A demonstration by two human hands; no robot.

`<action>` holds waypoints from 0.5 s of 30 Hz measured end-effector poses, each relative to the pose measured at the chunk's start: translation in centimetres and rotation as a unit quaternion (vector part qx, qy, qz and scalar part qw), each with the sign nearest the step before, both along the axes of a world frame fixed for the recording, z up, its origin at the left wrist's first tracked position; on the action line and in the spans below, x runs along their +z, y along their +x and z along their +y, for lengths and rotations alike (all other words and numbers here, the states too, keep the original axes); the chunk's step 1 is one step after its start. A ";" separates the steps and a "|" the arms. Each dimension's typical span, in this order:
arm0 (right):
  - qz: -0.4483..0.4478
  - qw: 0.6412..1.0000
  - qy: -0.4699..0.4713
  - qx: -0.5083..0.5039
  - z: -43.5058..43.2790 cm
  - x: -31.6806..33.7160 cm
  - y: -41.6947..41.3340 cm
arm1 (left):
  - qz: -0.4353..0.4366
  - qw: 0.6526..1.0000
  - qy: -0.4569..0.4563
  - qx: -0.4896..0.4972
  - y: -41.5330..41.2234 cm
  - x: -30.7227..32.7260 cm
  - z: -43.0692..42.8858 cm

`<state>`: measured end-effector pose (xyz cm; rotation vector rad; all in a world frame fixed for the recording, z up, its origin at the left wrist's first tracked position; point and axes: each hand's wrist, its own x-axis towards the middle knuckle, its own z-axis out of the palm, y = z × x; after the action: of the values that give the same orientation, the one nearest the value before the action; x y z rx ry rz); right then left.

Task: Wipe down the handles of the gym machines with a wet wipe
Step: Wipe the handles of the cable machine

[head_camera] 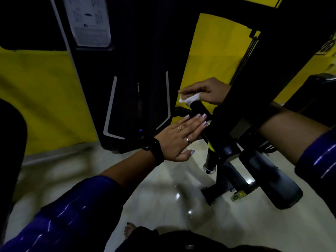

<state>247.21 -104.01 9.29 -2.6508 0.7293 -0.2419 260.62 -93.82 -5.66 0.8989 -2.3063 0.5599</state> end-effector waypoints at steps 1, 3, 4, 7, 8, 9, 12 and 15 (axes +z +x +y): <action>-0.008 0.999 0.031 -0.023 -0.7 -0.7 -1.6 | 0.000 1.000 -0.003 0.004 0.1 0.0 -0.1; -0.023 0.986 0.150 -0.075 -2.0 -2.8 -5.2 | -0.001 1.000 -0.007 0.008 0.5 0.2 -0.3; -0.086 0.960 0.226 -0.140 -2.4 -4.1 -7.0 | -0.004 1.000 -0.009 0.010 0.7 0.3 -0.4; -0.364 0.774 0.423 -0.301 -1.0 -7.8 -11.5 | -0.004 1.000 -0.011 0.022 1.4 0.8 -0.9; -0.425 0.708 0.472 -0.308 0.7 -8.6 -12.0 | 0.008 0.999 -0.006 0.031 1.6 1.0 -0.9; -0.478 0.642 0.513 -0.311 2.9 -9.2 -12.3 | 0.023 0.999 -0.001 0.043 1.9 1.3 -1.0; -0.525 0.542 0.540 -0.372 8.8 -12.4 -13.7 | 0.013 0.997 -0.003 0.078 2.3 1.9 -1.7; -0.507 0.465 0.597 -0.412 12.9 -16.9 -14.4 | -0.039 0.995 0.004 0.089 2.2 2.2 -2.0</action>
<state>232.84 -91.10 -7.56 -0.3825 1.0158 -0.9649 262.83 -95.87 -3.43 1.1121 -2.3121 0.6731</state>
